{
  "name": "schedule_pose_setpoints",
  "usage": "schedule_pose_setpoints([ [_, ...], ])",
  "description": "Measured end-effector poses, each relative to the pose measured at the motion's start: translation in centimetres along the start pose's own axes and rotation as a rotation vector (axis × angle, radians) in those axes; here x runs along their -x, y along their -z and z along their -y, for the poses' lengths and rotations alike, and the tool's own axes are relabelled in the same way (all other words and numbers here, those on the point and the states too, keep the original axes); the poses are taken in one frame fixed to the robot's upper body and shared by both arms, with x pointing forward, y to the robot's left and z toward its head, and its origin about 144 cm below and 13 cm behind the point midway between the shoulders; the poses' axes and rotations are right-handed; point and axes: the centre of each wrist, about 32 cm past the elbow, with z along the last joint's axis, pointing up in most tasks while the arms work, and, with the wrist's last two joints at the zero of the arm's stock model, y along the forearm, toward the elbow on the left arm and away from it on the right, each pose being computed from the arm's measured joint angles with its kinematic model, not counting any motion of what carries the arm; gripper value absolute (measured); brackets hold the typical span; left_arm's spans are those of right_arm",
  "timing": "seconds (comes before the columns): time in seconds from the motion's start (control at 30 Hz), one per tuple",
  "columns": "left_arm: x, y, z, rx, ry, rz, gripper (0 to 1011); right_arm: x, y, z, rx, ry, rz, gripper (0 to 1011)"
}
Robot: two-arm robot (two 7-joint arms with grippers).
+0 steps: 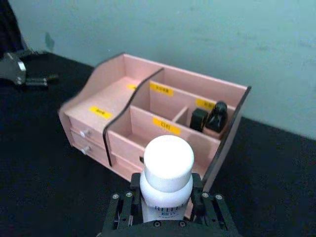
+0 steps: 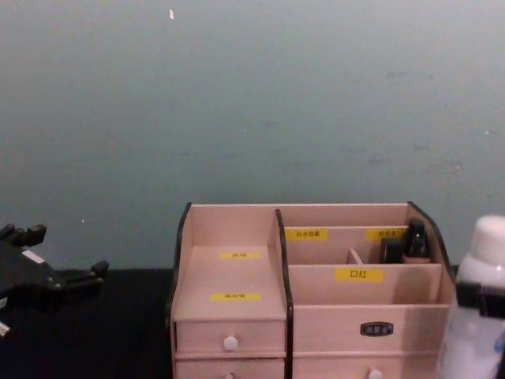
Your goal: Pick up the facial cleanser and watermelon frost from the table and place them into the tiered storage box.
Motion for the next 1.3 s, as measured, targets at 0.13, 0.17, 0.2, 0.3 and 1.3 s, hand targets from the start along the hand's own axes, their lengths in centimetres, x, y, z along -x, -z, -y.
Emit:
schedule_pose_setpoints([
  [0.13, 0.0, 0.0, 0.0, 0.000, 0.000, 0.000, 1001, -0.2, -1.1, 0.3, -0.026, -0.006, 0.001, 597],
  [0.17, 0.0, 0.0, 0.0, 0.000, 0.000, 0.000, 1001, -0.2, -1.2, 0.3, -0.030, -0.007, 0.002, 597],
  [0.2, 0.0, 0.0, 0.0, 0.000, 0.000, 0.000, 1001, -0.3, -1.5, 0.4, -0.036, -0.007, 0.004, 597],
  [0.3, 0.0, 0.0, 0.0, 0.000, 0.000, 0.000, 1001, -0.4, -2.2, 0.4, -0.052, -0.011, 0.013, 597],
  [1.3, 0.0, 0.0, 0.0, 0.000, 0.000, 0.000, 1001, -2.8, -7.4, -7.0, -0.082, -0.009, 0.037, 597],
])
